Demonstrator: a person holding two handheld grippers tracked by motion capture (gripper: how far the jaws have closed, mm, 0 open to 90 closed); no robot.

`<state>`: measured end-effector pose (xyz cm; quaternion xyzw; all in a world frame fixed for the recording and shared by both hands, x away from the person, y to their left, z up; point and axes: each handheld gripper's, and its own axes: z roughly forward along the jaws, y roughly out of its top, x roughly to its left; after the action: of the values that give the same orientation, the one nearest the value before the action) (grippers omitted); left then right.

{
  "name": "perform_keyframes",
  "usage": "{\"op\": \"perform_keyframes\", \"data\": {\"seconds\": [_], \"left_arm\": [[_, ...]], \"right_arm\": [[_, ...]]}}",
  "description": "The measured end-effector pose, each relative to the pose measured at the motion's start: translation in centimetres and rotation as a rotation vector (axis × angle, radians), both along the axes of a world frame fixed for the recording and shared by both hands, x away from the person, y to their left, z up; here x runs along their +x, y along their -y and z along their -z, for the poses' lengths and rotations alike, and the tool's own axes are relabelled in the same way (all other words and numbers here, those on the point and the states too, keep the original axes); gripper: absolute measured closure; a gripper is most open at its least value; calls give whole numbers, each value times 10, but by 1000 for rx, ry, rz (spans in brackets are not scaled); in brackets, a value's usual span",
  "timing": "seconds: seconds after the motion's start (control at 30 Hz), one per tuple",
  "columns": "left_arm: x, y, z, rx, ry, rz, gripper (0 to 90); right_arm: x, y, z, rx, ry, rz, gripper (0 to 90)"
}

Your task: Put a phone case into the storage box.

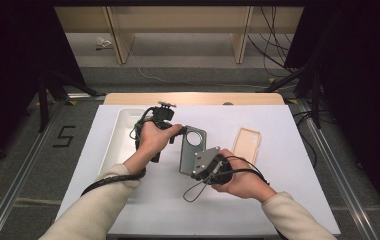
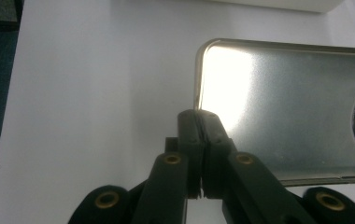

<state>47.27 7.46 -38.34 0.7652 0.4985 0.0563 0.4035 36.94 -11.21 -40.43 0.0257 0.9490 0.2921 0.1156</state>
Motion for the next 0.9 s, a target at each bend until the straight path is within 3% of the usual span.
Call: {"op": "perform_keyframes", "data": {"seconds": [0.03, 0.1, 0.13, 0.23, 0.27, 0.3, 0.33, 0.47, 0.67, 0.7, 0.73, 0.77, 0.9], "left_arm": [[0, 0, -1, -9, 2, -2, 896], [0, 0, -1, -7, 3, 11, 897], [0, 0, 0, -11, 2, 5, 871], [1, -1, 1, -6, 0, -14, 813], [2, -2, 2, -3, -3, -18, 697], [2, -2, 2, 2, -2, -18, 697], [3, -2, 2, 8, 1, -22, 597], [5, -2, 3, 4, -16, -27, 545], [8, 1, 5, -12, -52, -30, 580], [8, 2, 6, -15, -57, -31, 641], [8, 2, 6, -12, -61, -28, 641], [8, 2, 6, -9, -63, -28, 715], [7, 1, 5, -17, -69, -40, 743]], "right_arm": [[0, 0, 1, -4, -9, -2, 892], [0, 1, 1, -6, -9, 2, 892], [-1, -1, 0, -11, 17, 5, 894], [0, -2, -2, -9, 13, 10, 894], [-1, -1, -2, -14, 18, 16, 894], [-1, -1, -2, -14, 18, 16, 894], [0, -1, -1, -16, 25, 15, 894], [-2, -3, -2, -16, 21, 8, 894], [-5, -5, -2, -26, 33, -7, 894], [-6, -6, -2, -29, 37, -12, 894], [-6, -6, -2, -29, 37, -12, 894], [-6, -6, -2, -32, 40, -13, 894], [-7, -7, -1, -36, 40, -17, 894]]}}
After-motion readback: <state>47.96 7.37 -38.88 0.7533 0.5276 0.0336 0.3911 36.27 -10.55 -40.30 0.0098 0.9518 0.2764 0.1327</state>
